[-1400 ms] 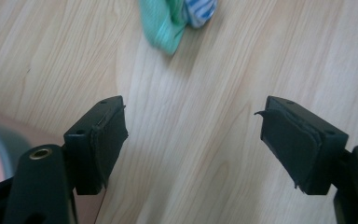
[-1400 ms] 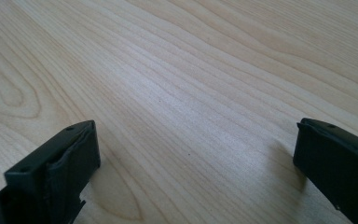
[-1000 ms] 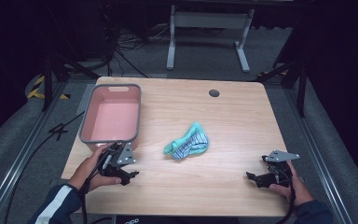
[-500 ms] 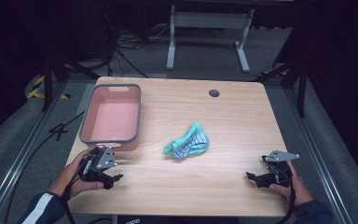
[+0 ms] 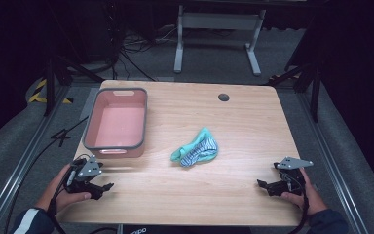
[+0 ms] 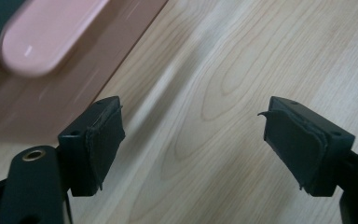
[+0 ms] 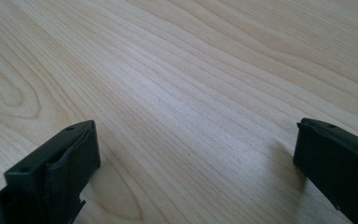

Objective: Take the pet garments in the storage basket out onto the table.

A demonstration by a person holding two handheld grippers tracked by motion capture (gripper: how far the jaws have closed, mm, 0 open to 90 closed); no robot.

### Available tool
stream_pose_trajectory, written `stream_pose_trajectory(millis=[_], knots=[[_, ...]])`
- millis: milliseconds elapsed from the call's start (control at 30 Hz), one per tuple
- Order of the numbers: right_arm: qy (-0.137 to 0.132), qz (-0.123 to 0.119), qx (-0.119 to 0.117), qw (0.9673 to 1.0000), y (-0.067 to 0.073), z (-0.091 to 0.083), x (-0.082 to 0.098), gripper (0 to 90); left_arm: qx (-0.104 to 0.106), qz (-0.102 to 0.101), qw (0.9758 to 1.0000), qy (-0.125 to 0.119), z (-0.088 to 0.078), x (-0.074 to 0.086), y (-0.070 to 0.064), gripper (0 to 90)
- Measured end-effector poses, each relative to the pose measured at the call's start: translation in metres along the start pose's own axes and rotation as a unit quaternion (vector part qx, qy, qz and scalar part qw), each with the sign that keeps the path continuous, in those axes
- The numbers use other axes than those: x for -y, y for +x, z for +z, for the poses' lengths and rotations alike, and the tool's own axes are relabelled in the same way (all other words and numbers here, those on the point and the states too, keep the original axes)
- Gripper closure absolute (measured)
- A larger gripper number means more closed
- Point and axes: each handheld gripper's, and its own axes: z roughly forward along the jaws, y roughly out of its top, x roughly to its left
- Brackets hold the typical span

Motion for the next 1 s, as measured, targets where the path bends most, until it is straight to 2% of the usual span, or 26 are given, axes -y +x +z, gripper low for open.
stream_pose_trajectory(millis=[67,167,267,300,367,1000], knots=[[0.0,-0.001,0.0,1.0,0.0,0.0,0.0,0.6,0.011,-0.026,0.9996,-0.008,0.004,0.01,0.003,19.8],[0.0,-0.001,0.0,1.0,0.0,0.0,0.0,0.7,0.019,-0.043,0.9989,-0.01,0.008,0.024,0.006,19.0],[0.0,0.0,0.0,1.0,0.0,0.0,0.0,0.7,0.031,-0.077,0.9956,-0.043,0.011,0.035,0.008,16.1],[0.0,0.0,0.0,1.0,0.0,0.0,0.0,0.7,0.031,-0.077,0.9956,-0.043,0.011,0.035,0.008,14.8],[0.0,0.0,0.0,1.0,0.0,0.0,0.0,0.7,0.031,-0.087,0.9935,-0.067,0.014,0.039,0.005,13.6],[0.0,0.001,0.001,1.0,0.0,0.0,0.0,0.6,0.022,-0.091,0.9935,-0.063,0.014,0.039,0.003,11.4]])
